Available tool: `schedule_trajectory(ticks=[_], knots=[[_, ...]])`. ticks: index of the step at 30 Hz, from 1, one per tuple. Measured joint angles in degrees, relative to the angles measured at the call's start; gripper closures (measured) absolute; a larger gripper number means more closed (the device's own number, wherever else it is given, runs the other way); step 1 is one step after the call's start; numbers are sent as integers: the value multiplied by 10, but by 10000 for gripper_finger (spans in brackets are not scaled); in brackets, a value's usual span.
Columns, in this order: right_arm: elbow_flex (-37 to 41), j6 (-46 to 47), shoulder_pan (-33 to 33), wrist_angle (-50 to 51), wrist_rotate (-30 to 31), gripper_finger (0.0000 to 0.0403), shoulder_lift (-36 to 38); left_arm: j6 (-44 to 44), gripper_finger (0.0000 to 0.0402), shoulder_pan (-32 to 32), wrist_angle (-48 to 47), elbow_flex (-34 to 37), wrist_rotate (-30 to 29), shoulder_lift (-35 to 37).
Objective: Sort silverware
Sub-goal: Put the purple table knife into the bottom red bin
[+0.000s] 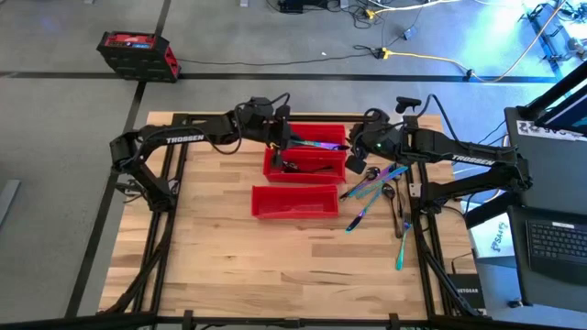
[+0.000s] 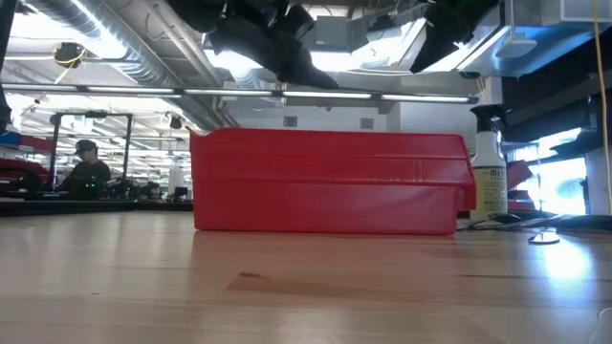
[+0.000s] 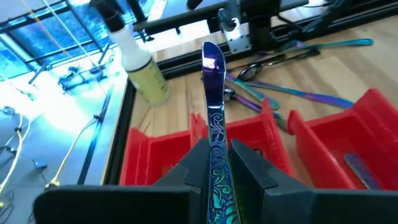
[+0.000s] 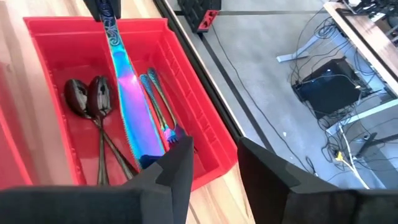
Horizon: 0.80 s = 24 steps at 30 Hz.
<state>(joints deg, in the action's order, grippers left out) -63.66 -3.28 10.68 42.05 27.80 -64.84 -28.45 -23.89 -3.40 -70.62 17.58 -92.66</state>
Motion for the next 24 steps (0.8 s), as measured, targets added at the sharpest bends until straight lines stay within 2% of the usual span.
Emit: schedule_trajectory(ticks=[7,14,19,24], knots=[[0,-6,30,-15,-5,292,0,-2,373,-14,16,17,1,0],[0,-15,36,-17,-42,292,0,21,373,1,10,18,-13,4],[0,-15,9,-21,1,292,0,14,373,33,-1,18,-73,30],[0,-26,-48,-24,109,295,0,42,373,67,-30,18,-119,42]])
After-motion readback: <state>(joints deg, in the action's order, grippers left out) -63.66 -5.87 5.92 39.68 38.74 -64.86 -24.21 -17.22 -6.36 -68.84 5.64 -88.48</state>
